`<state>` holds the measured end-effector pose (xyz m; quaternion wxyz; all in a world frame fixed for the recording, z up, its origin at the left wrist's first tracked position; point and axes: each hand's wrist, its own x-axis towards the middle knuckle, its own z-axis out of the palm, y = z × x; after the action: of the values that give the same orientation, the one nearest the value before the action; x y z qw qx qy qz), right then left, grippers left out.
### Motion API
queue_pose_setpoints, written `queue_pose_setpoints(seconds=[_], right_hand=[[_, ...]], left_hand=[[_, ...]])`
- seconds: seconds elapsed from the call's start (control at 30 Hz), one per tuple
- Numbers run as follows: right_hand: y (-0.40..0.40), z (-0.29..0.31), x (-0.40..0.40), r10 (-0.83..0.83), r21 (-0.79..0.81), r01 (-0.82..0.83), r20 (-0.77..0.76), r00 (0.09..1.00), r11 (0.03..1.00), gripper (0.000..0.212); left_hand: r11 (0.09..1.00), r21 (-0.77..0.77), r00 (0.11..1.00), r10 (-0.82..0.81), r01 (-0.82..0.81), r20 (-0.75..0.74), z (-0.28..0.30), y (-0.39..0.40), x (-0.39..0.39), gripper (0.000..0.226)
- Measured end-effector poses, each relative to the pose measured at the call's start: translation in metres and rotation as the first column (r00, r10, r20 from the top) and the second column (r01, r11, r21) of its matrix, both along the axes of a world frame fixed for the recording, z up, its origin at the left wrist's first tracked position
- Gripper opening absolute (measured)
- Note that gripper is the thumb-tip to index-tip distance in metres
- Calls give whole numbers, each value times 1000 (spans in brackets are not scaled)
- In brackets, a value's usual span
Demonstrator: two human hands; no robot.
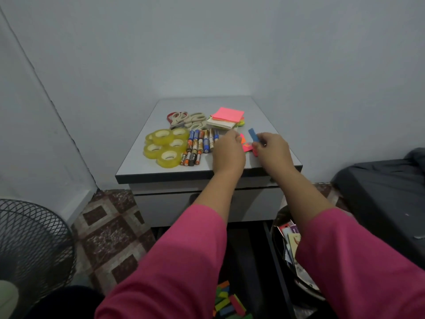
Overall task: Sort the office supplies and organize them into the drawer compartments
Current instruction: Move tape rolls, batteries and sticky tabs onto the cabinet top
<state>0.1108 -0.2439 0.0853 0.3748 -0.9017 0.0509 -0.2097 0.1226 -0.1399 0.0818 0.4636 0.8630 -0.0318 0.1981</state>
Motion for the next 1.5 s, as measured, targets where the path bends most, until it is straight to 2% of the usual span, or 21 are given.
queue_pose_setpoints(seconds=[0.1,0.17,0.37,0.5,0.6,0.67,0.73,0.8,0.87,0.93,1.0,1.07,1.17,1.27,1.37,1.5], right_hand=[[-3,-5,-2,26,42,-27,14,1000,999,40],[-5,-5,-5,41,76,-43,36,999,996,41],[-6,-1,-19,15,231,-42,117,993,972,31],[1,-10,-39,-40,373,-72,283,958,925,21],[11,-38,-67,-109,353,-71,464,879,933,17],[16,-66,-82,-123,340,-54,478,870,939,18],[21,-96,-97,-101,359,-28,334,937,933,20],[25,-131,-109,-50,330,19,87,995,944,18],[29,-167,-120,-12,219,48,-163,987,974,25],[32,-198,-133,16,92,24,-409,912,995,38],[36,-223,-150,22,-32,-55,-639,769,998,48],[39,-242,-165,39,-107,-193,-778,627,975,58],[44,-254,-173,59,-195,-410,-846,530,891,71],[50,-257,-172,73,-289,-543,-833,549,789,76],[52,-262,-170,91,-329,-577,-810,579,747,64],[52,-269,-166,113,-308,-557,-795,596,771,56]], left_hand=[[999,48,1000,-24,24,-4,0,4,-3,27],[998,37,999,-47,48,-26,0,5,-2,29],[983,-114,989,-146,145,-7,-1,13,-9,31],[947,-211,967,-216,241,137,-1,22,-29,26],[919,-265,943,-230,292,240,-19,27,-58,23],[915,-283,946,-222,286,237,-42,34,-82,23],[923,-287,961,-213,256,175,-74,43,-100,27],[935,-293,980,-196,199,40,-109,53,-112,30],[966,-228,979,-154,121,-133,-148,67,-119,28],[995,-60,950,-90,76,-298,-187,85,-127,29],[983,143,895,-37,112,-444,-222,104,-137,37],[941,276,816,-1,197,-578,-243,117,-149,42],[869,362,712,17,337,-702,-257,119,-160,44],[789,420,679,4,449,-734,-261,109,-166,48],[743,484,691,40,462,-721,-266,100,-168,43],[767,475,668,81,432,-739,-269,97,-167,30]])
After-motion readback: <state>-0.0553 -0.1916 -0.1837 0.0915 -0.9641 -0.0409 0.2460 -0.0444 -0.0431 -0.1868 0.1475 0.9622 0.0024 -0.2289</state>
